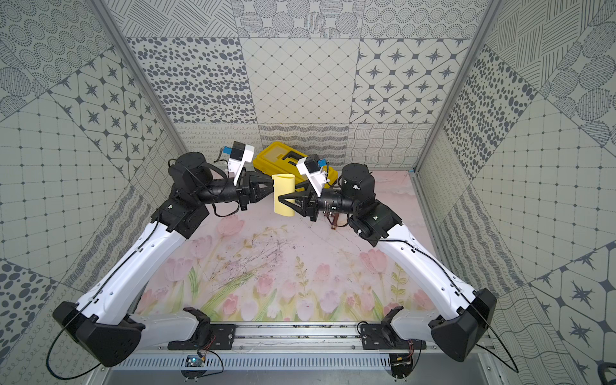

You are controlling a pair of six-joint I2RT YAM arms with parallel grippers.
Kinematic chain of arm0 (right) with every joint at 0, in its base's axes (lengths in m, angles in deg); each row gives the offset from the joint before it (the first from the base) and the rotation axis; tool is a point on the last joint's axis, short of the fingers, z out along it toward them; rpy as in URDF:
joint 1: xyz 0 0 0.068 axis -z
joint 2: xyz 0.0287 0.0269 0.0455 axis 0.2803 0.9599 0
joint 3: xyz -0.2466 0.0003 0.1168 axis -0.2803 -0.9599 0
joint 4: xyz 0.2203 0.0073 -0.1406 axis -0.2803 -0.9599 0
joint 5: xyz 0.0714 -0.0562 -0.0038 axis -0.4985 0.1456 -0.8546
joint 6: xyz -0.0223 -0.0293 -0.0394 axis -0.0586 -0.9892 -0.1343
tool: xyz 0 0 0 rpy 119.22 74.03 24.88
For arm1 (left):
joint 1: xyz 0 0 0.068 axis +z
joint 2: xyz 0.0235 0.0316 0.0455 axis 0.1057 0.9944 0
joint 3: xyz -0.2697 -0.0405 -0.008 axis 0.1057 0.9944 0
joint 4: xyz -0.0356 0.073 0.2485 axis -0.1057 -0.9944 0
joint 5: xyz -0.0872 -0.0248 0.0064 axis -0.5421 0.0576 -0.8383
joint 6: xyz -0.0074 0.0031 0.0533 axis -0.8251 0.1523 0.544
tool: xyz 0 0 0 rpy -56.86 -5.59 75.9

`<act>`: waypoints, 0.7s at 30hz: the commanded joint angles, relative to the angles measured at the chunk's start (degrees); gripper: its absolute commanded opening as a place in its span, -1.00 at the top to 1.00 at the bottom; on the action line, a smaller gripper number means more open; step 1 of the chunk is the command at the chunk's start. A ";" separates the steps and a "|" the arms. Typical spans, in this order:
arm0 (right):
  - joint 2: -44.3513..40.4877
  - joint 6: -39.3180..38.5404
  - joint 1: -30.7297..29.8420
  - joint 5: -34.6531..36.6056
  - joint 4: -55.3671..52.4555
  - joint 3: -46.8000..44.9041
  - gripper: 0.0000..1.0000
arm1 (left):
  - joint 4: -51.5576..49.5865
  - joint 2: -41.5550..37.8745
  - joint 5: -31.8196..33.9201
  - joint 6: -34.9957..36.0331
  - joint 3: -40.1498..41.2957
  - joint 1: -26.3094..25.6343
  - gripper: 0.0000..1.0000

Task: Fold the square paper along the opposite sides
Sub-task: Fold the paper.

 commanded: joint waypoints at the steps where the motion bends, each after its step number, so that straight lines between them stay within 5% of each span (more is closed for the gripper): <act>1: -0.09 -0.24 -0.39 -0.34 1.35 0.03 0.35 | 0.78 -0.54 0.31 1.21 -0.21 0.02 1.00; 21: 0.32 -0.95 -0.61 0.19 -0.01 -0.10 0.35 | -0.30 -0.65 0.53 2.17 -0.42 -0.08 1.00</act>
